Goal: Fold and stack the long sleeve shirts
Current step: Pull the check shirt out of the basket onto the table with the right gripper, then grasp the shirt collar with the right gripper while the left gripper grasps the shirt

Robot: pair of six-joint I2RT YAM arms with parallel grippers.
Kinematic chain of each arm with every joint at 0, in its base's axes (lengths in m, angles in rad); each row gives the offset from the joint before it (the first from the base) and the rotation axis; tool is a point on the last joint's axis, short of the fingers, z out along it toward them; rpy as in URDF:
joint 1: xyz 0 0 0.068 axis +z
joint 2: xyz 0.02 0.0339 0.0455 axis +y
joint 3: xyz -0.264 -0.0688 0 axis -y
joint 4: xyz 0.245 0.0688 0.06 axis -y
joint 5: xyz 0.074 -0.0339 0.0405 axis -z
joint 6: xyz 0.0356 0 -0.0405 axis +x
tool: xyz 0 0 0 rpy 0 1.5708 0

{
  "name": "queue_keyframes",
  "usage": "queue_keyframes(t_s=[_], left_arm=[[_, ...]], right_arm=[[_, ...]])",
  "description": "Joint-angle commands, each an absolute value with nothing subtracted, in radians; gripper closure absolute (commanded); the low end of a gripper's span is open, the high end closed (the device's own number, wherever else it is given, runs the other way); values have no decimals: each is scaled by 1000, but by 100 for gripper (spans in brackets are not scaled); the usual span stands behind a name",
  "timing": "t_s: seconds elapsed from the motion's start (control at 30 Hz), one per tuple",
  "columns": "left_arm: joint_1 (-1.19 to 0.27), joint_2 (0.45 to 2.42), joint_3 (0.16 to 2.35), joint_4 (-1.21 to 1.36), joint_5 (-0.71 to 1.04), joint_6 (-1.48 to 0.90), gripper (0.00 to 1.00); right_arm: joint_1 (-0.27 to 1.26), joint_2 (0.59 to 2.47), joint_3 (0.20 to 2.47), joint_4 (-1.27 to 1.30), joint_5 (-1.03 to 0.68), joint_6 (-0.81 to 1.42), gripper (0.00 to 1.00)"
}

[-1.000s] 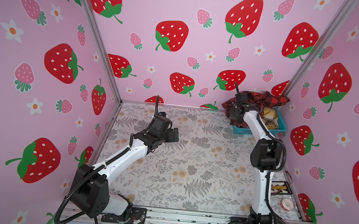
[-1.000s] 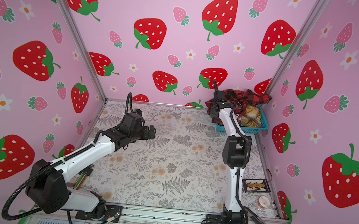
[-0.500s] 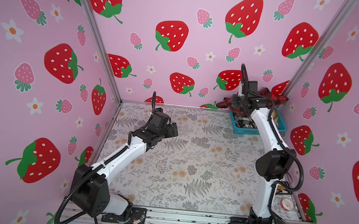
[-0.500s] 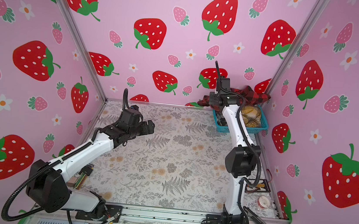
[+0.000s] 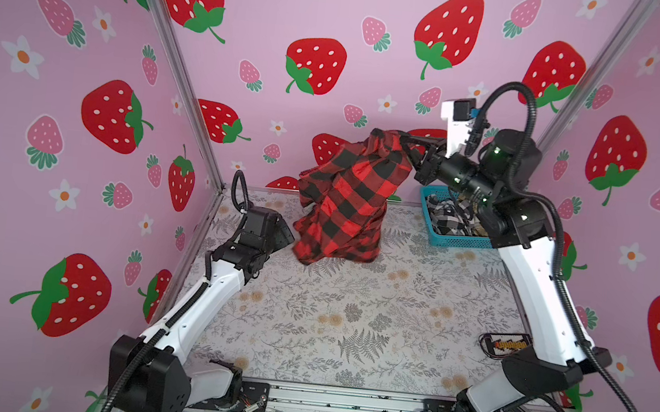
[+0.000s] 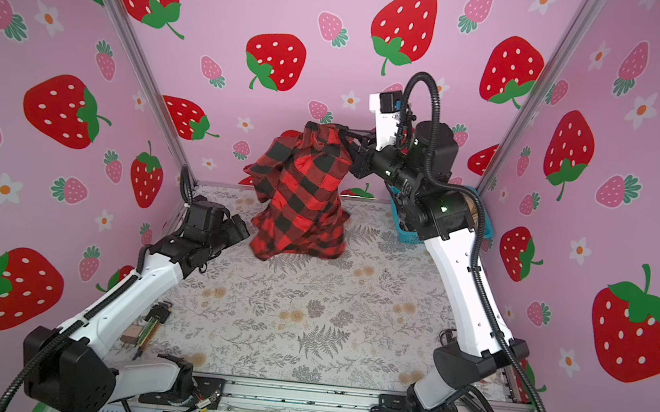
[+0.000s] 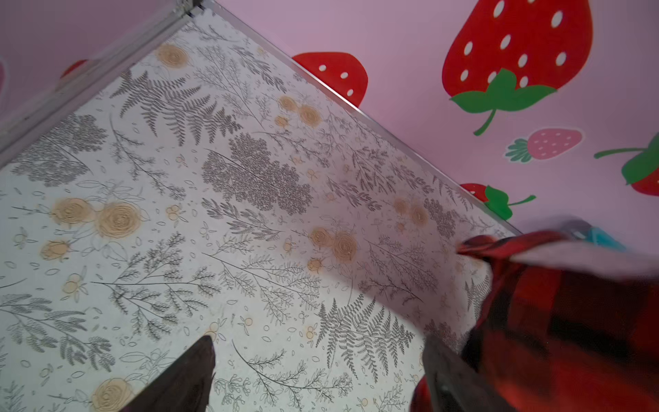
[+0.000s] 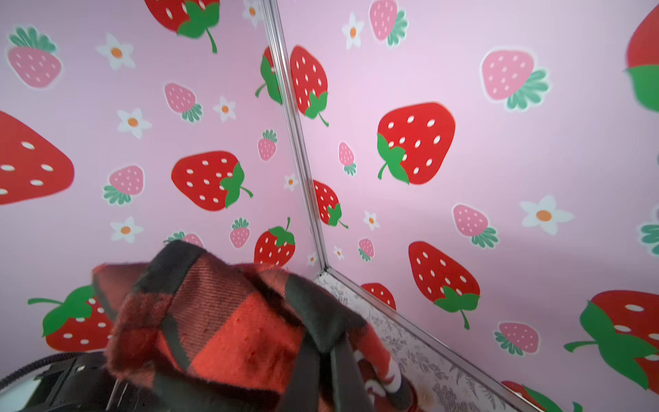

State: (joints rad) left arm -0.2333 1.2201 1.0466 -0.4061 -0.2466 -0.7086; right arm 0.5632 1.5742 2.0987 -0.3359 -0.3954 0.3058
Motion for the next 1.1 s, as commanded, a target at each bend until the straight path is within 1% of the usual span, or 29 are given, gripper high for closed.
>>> queue_keyframes(t_s=[0.0,0.1,0.23,0.27,0.33,0.4,0.43,0.5,0.6,0.63,0.67,0.7,0.83,0.93,1.03,1.07], left_arm=[[-229,1194,1018,-445,-283,-727,7],[-229,1199,994,-458,-252,-734,7],[-229,1231,957,-462,-199,-759,8],[-230,1244,944,-461,-186,-770,8],[-232,1265,924,-458,-157,-785,8],[-236,1283,913,-472,-153,-791,8],[-237,1289,909,-478,-152,-791,7],[-242,1294,901,-491,-147,-790,5],[-264,1290,879,-515,-144,-781,4],[-274,1282,866,-523,-144,-782,3],[-282,1276,852,-526,-143,-783,3],[-288,1270,838,-530,-141,-790,2],[-288,1259,804,-571,-144,-846,1],[-287,1279,794,-627,-144,-891,1],[-287,1289,749,-626,-107,-940,1],[-285,1291,730,-620,-98,-966,1]], right_arm=[[546,1578,1900,-266,-286,376,100],[534,1549,1668,-251,-163,442,100],[483,1541,1372,-229,-73,531,100],[465,1549,1317,-250,-56,552,98],[428,1558,1234,-289,-46,572,86],[410,1533,1165,-321,-8,571,57],[411,1511,1140,-327,9,559,50],[421,1470,1116,-349,55,546,39],[477,1432,1129,-375,121,507,34],[509,1428,1135,-369,142,482,23],[542,1430,1137,-353,155,453,3],[578,1437,1144,-335,165,418,1],[696,1544,1252,-335,189,311,1],[718,1677,1380,-364,210,275,0],[719,1828,1531,-420,140,213,0],[719,1884,1581,-446,124,199,2]])
